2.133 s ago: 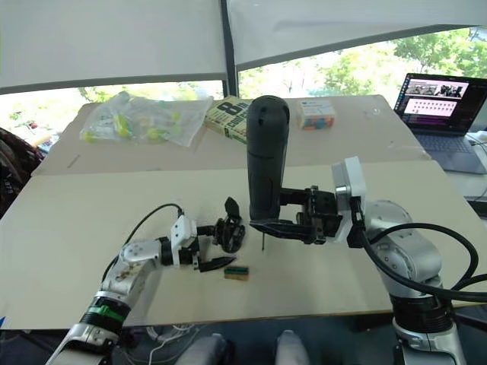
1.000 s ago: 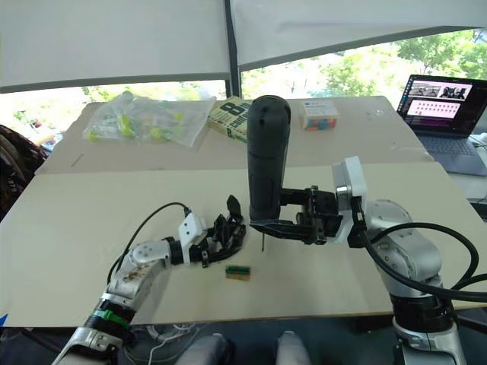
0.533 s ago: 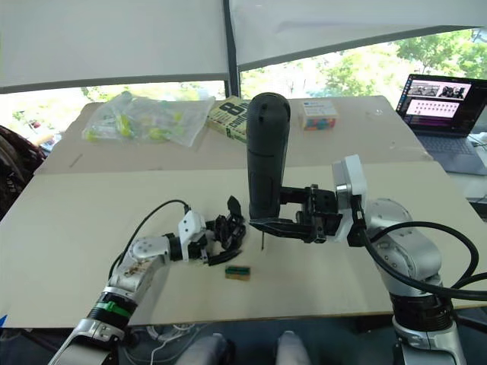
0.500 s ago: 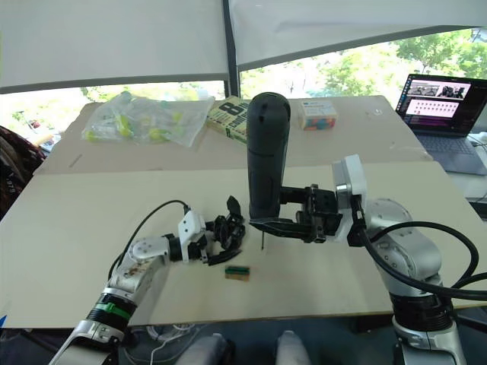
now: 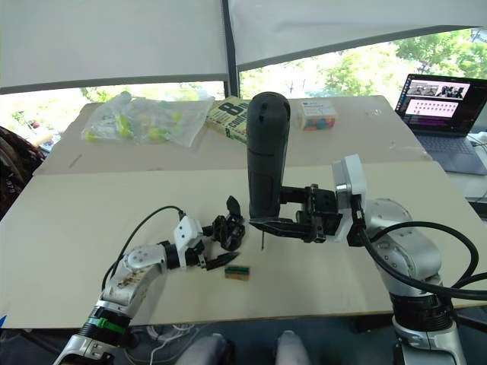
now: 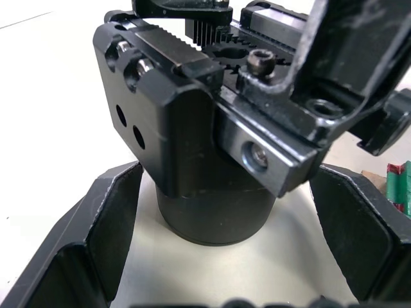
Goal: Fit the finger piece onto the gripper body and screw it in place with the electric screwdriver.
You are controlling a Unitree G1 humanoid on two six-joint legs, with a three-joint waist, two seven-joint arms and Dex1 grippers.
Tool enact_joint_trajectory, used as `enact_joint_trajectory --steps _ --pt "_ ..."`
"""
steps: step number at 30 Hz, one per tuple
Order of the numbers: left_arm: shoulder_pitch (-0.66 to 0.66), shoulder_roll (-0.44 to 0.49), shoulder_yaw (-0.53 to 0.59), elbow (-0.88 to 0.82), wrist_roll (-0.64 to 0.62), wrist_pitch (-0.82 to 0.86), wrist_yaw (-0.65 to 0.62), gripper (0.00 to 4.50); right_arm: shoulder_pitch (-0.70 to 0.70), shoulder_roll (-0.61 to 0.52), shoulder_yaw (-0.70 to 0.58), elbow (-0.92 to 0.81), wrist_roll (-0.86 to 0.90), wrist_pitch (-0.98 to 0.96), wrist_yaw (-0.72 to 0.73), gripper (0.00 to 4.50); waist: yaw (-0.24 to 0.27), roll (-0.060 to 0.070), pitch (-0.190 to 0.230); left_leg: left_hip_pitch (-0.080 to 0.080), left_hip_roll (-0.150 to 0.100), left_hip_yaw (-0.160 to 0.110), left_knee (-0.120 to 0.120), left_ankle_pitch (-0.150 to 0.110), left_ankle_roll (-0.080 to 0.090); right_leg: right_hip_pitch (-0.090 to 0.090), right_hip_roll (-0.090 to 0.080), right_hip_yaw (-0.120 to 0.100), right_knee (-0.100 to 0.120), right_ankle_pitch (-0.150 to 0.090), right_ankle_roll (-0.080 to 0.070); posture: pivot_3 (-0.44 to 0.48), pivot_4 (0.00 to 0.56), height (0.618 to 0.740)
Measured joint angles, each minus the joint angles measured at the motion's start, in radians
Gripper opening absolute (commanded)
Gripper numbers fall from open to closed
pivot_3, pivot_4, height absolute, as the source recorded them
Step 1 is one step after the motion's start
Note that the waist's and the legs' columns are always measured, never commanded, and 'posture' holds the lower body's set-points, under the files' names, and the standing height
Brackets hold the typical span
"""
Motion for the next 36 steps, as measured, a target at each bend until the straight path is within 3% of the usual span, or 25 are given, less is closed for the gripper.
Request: enact_joint_trajectory --steps 1,3,7,16,23,29,36 --pt "0.000 0.000 0.000 0.000 0.000 0.001 0.001 4.24 0.000 0.000 0.000 0.000 0.000 0.000 0.000 1.91 0.000 0.000 0.000 0.000 0.000 0.000 0.000 0.000 0.000 0.000 0.000 0.000 0.000 0.000 0.000 0.000 0.150 0.740" --pt "0.000 -0.001 0.000 0.000 0.000 0.001 0.002 3.74 0.000 0.000 0.000 0.000 0.000 0.000 0.000 1.91 0.000 0.000 0.000 0.000 0.000 0.000 0.000 0.000 0.000 0.000 0.000 0.000 0.000 0.000 0.000 0.000 0.150 0.740" --pt "-0.013 0.000 -0.001 0.019 0.000 -0.002 -0.012 2.28 -0.001 0.000 0.000 0.000 0.000 0.000 0.000 1.91 0.002 0.000 0.000 0.000 0.000 0.000 0.000 0.000 0.000 0.000 0.000 0.000 0.000 0.000 0.000 0.000 0.150 0.740" --pt "-0.033 -0.007 -0.002 0.044 0.000 -0.011 -0.034 2.27 -0.027 0.000 0.000 0.001 0.022 0.024 -0.003 1.91 0.005 0.000 0.000 0.000 0.000 0.000 0.000 0.000 0.000 0.000 0.000 0.000 0.000 0.000 0.000 0.000 0.150 0.740" --pt "-0.032 -0.005 -0.002 0.045 0.001 -0.020 -0.038 2.27 -0.239 -0.002 -0.005 -0.004 0.170 0.170 -0.093 1.91 0.005 0.000 0.000 0.000 0.000 0.000 0.000 0.000 0.000 0.000 0.000 0.000 0.000 0.000 0.000 0.000 0.150 0.740" --pt "-0.037 -0.004 -0.006 0.060 0.008 -0.043 -0.038 2.27 -0.400 0.094 0.012 0.054 0.211 0.235 -0.194 1.91 0.004 0.001 0.000 0.000 0.000 0.000 0.000 0.000 0.000 0.000 0.000 0.000 0.001 0.000 0.000 0.000 0.150 0.740" --pt "-0.041 -0.001 -0.011 0.065 0.010 -0.050 -0.040 2.27 -0.477 0.188 0.069 0.134 0.174 0.257 -0.266 1.91 0.004 0.001 0.000 0.000 0.000 0.000 0.000 0.000 0.000 -0.002 0.000 0.000 0.002 0.000 0.000 0.000 0.150 0.740"
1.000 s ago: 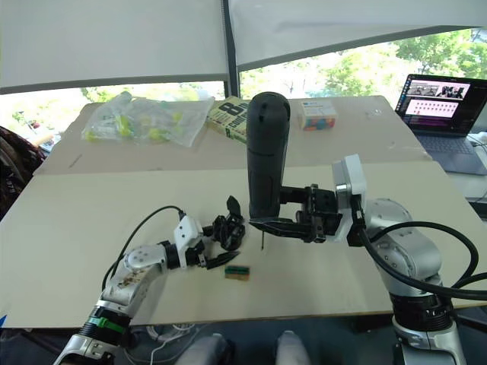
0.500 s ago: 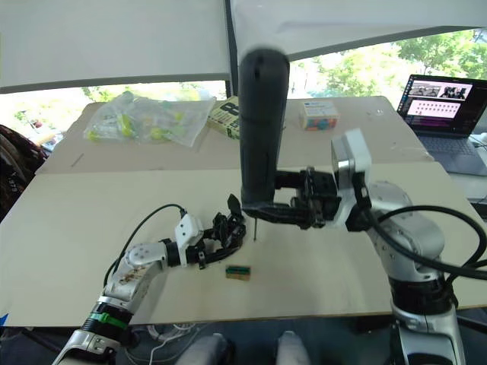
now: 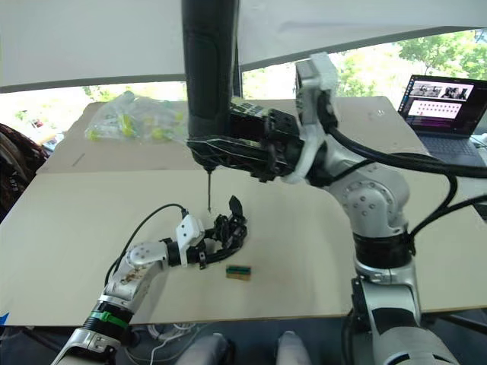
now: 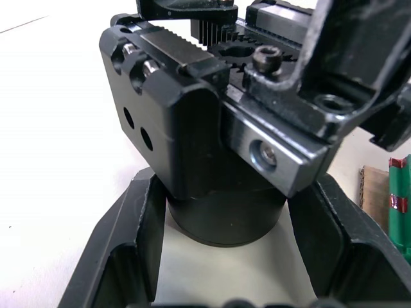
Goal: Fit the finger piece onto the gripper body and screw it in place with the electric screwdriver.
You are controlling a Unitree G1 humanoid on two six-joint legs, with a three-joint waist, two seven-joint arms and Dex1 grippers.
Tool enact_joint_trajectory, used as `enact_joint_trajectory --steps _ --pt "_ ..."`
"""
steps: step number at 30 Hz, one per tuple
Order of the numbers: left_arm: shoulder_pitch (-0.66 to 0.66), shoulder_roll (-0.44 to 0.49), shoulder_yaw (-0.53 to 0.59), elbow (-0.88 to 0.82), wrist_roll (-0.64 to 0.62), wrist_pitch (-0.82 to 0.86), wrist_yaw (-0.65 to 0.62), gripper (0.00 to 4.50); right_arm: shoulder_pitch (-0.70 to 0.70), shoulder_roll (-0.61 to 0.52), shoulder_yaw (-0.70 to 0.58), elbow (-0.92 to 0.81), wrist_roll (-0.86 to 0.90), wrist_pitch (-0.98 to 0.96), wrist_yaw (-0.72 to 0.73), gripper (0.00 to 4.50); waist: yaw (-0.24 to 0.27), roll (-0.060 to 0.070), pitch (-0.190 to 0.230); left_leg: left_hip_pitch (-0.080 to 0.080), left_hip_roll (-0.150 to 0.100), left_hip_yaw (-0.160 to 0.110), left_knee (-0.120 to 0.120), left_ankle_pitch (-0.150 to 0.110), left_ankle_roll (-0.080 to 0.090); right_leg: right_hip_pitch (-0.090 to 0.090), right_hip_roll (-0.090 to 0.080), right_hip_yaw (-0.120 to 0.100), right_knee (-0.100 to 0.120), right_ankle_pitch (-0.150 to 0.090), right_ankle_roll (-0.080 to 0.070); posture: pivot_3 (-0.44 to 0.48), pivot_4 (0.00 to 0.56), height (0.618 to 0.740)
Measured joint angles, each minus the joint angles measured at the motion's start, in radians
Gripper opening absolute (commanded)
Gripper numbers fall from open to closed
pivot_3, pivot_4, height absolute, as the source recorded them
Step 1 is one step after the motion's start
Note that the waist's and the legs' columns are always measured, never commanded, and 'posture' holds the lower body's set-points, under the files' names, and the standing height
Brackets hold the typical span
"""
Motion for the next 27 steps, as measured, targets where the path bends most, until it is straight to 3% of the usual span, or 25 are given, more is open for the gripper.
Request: enact_joint_trajectory --steps 14,27 --pt "0.000 0.008 0.001 -0.005 -0.010 0.026 -0.008 2.27 -0.018 0.094 0.101 0.095 -0.170 -0.011 0.025 1.91 -0.005 0.000 0.000 0.000 0.000 0.000 0.000 0.000 0.000 -0.001 0.000 0.000 0.000 0.000 0.000 0.000 0.150 0.740" --pt "0.010 0.025 0.013 -0.036 -0.015 0.063 -0.012 2.27 0.016 0.122 0.113 0.113 -0.272 -0.043 0.070 1.91 -0.020 0.000 0.000 -0.001 0.000 0.000 0.000 0.000 0.000 -0.002 0.000 0.000 0.001 0.000 0.000 0.000 0.150 0.740"
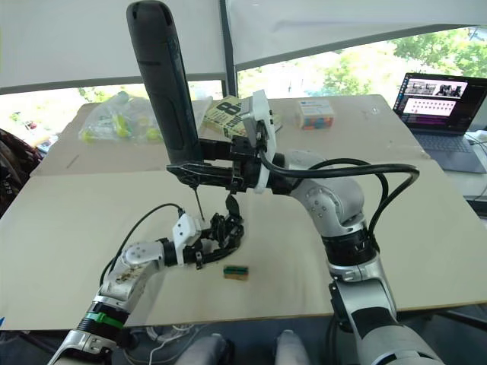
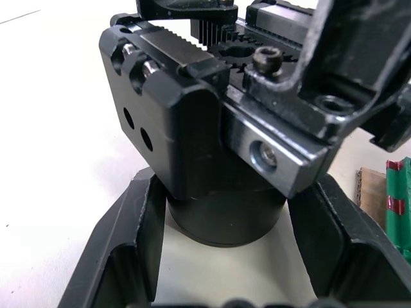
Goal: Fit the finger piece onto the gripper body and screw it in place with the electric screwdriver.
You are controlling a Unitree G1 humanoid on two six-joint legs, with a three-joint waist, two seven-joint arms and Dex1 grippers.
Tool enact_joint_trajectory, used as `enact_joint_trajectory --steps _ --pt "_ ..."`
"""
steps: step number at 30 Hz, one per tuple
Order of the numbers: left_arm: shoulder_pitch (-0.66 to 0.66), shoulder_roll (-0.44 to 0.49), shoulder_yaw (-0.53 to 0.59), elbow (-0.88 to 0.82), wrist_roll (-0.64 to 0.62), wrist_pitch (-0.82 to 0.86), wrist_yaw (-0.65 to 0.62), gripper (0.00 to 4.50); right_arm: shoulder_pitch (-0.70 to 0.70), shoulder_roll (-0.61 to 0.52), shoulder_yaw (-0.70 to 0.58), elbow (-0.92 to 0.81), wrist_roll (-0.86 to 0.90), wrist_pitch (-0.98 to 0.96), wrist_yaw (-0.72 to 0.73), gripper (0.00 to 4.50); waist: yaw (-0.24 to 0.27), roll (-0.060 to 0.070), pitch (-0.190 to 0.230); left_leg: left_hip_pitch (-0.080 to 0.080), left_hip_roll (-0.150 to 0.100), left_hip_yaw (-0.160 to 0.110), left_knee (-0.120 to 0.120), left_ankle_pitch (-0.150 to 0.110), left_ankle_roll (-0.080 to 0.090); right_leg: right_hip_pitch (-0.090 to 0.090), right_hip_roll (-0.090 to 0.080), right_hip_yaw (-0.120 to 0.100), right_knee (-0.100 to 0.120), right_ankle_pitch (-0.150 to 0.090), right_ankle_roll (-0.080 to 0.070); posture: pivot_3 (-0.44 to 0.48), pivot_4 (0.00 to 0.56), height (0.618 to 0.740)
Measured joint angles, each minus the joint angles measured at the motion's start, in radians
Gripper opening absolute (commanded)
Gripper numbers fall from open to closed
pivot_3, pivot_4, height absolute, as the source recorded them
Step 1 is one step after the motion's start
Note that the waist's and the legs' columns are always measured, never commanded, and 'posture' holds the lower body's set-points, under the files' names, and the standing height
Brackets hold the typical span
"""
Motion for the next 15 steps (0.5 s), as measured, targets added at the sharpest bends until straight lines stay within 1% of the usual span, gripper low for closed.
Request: enact_joint_trajectory --steps 15 --pt "0.002 0.003 0.001 -0.003 -0.010 0.008 0.001 2.27 0.047 0.016 0.025 0.003 -0.071 -0.029 0.041 1.91 -0.003 0.000 0.000 0.000 0.000 0.000 0.000 0.000 0.000 0.000 0.000 0.000 0.000 0.000 0.000 0.000 0.150 0.740"
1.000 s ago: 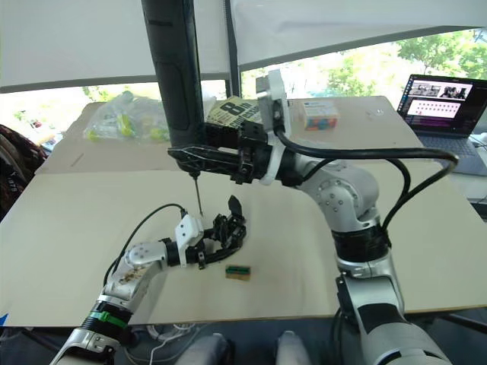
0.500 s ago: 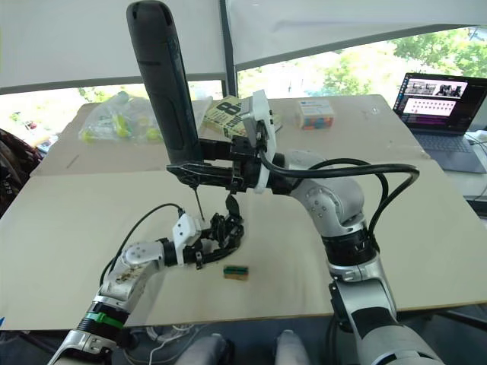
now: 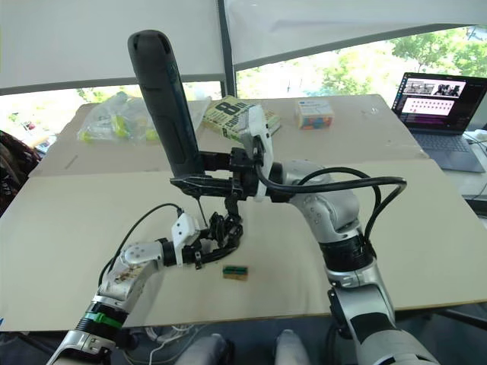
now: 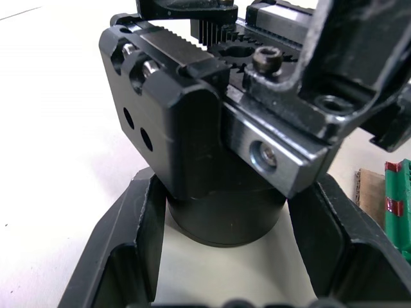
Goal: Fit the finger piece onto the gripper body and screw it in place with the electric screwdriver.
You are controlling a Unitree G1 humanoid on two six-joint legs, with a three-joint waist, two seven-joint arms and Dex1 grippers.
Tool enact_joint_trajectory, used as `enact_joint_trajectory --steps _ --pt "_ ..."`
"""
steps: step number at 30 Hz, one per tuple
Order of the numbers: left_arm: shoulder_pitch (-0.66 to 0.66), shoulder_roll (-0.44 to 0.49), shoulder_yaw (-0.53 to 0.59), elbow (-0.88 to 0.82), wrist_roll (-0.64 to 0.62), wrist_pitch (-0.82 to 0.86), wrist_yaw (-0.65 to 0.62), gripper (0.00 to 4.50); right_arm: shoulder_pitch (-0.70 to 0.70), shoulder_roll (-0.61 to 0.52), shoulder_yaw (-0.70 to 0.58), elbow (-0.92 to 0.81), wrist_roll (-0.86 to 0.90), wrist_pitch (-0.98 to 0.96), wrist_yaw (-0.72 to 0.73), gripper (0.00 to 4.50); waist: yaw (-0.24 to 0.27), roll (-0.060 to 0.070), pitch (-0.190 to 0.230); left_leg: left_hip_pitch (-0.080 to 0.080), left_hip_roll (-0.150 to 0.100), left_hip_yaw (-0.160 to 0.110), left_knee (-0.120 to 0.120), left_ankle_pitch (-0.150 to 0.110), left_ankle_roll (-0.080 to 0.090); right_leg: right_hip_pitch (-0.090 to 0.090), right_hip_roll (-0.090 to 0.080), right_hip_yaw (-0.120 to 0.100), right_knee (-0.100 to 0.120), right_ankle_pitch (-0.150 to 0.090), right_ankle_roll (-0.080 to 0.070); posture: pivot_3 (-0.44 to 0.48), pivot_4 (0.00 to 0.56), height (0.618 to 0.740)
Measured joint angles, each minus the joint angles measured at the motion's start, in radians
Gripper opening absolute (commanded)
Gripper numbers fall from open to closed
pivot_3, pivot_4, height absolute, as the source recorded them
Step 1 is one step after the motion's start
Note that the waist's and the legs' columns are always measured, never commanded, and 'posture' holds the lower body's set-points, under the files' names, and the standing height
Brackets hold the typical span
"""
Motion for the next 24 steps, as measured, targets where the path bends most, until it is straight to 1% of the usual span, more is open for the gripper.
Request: enact_joint_trajectory --steps 24 --pt "0.019 0.001 0.000 -0.024 -0.009 0.017 0.012 2.27 0.034 0.014 0.019 0.004 -0.077 -0.059 0.046 1.91 -0.001 0.000 0.000 -0.001 0.000 0.000 0.000 0.000 0.000 -0.001 0.000 0.000 0.000 0.000 0.000 0.000 0.150 0.740"
